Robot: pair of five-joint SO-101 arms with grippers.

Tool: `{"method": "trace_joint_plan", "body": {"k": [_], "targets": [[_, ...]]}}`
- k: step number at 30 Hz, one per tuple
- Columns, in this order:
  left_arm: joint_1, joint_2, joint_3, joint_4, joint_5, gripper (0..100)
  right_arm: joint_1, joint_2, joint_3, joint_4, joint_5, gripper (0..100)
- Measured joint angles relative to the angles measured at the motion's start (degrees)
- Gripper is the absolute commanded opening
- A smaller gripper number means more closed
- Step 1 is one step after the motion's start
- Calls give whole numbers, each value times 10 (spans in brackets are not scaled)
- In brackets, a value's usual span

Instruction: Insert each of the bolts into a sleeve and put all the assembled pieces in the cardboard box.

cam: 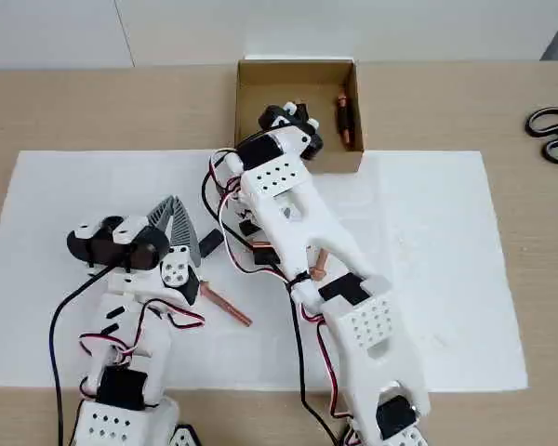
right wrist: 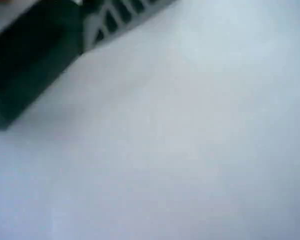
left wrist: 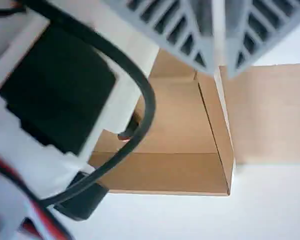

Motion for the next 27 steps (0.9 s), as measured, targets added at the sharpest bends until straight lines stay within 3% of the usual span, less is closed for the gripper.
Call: {"method": "trace_joint_plan", "body": {"k": [8, 19, 21, 24, 27], "targets": [[0, 0, 0, 0, 0, 6, -1, 8, 1, -72, 0, 194], [0, 0, 0, 0, 0, 6, 0, 62, -6, -75, 0, 190], [0, 0, 0, 0, 0, 6, 0, 64, -6, -75, 0, 152], [0, 0, 0, 0, 0, 6, 2, 66, -3, -72, 1, 17], [0, 0, 0, 0, 0, 6, 4, 67, 1, -69, 1, 19]]}}
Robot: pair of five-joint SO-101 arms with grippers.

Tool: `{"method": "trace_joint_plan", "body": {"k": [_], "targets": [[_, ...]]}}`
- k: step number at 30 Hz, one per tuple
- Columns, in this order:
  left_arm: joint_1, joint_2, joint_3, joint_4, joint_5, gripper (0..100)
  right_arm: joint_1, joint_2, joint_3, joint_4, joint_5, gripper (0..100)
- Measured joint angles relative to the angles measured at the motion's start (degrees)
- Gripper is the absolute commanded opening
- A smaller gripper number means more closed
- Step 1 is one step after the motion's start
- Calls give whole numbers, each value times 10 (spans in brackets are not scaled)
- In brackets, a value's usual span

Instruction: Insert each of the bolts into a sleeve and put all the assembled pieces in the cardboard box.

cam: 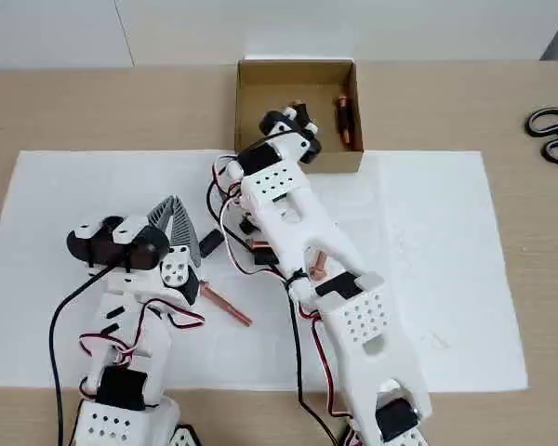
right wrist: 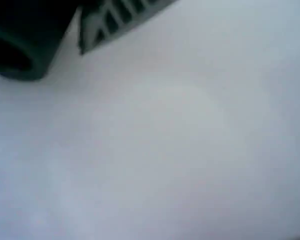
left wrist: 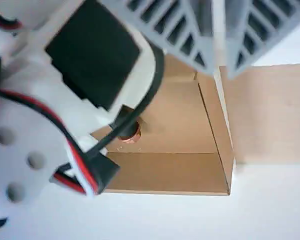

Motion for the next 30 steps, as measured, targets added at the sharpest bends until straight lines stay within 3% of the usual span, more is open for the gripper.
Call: {"method": "trace_joint_plan", "body": {"k": [11, 25, 30], "targets": [[0, 0, 0, -11, 0, 6, 43, -22, -2, 30, -4, 4], [0, 0, 0, -36, 0, 6, 198, -228, -2, 160, 2, 4], [0, 0, 0, -36, 0, 6, 223, -296, -2, 178, 91, 4]]}}
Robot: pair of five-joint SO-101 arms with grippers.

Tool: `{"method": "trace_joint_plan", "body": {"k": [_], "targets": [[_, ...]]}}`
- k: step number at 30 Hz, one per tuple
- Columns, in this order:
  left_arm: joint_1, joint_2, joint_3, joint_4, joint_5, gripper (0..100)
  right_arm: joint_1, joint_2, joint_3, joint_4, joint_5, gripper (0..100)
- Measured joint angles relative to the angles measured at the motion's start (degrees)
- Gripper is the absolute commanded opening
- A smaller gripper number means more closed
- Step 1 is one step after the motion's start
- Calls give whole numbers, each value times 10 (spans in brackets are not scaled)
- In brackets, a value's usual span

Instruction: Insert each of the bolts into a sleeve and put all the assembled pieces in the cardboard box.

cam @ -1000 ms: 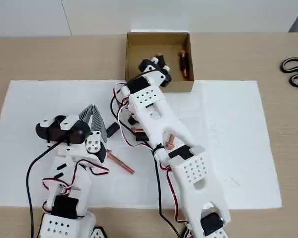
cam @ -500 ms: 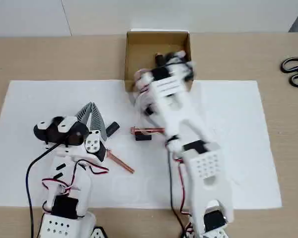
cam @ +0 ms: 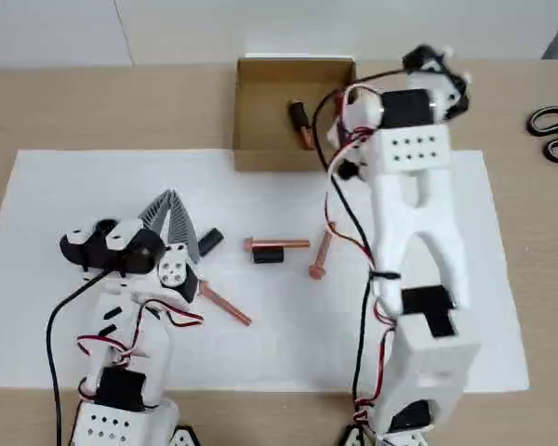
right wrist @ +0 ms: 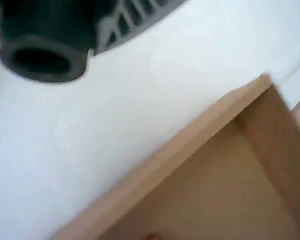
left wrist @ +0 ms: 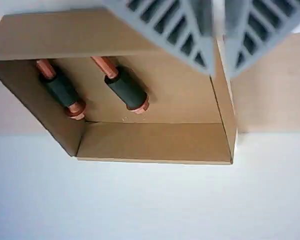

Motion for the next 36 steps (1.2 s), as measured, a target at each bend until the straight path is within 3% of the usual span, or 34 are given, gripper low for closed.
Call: {"method": "trace_joint_plan", "body": {"k": [8, 17, 26, 31, 36], "targets": [[0, 0, 0, 0, 0, 6, -6, -178, 25, 4, 196, 4], [0, 0, 0, 0, 0, 6, -59, -345, 229, 5, 418, 4], [0, 0, 0, 0, 0, 6, -125, -562, 525, -41, 428, 4], [0, 0, -27, 26, 0, 6, -68, -678, 697, -205, 428, 4], [0, 0, -140, 161, 0, 6, 4, -779, 862, -381, 428, 4]]}}
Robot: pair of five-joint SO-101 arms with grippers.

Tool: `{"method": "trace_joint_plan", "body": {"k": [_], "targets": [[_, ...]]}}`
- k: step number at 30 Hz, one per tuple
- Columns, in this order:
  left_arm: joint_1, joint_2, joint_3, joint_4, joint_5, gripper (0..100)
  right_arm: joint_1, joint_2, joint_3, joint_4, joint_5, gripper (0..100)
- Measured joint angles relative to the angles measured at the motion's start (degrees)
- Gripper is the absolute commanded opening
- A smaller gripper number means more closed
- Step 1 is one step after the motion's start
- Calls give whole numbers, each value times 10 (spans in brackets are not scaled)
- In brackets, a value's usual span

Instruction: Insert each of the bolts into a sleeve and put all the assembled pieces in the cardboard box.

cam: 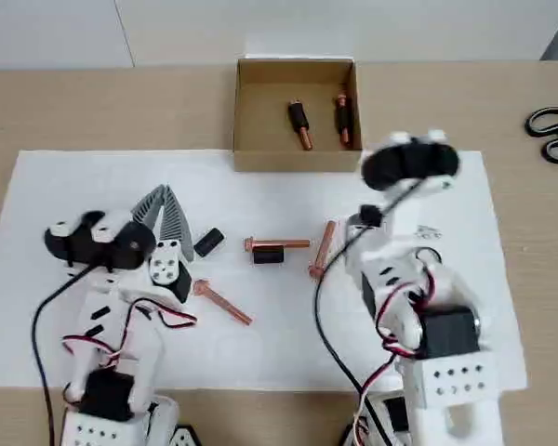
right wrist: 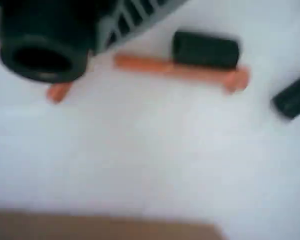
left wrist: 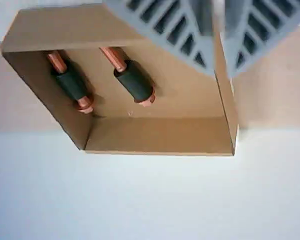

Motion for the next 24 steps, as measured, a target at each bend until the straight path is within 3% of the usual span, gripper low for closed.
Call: {"method": "trace_joint_plan", "body": {"k": [7, 14, 21, 24], "targets": [[0, -4, -102, 201, 11, 6, 22, -125, 150, -102, 0, 4], [0, 37, -138, 311, 129, 6, 23, -231, 244, -110, 0, 4], [0, 193, -343, 433, 216, 6, 23, -301, 296, -110, 0, 4], [0, 287, -425, 491, 285, 6, 23, -321, 315, -110, 0, 4]]}}
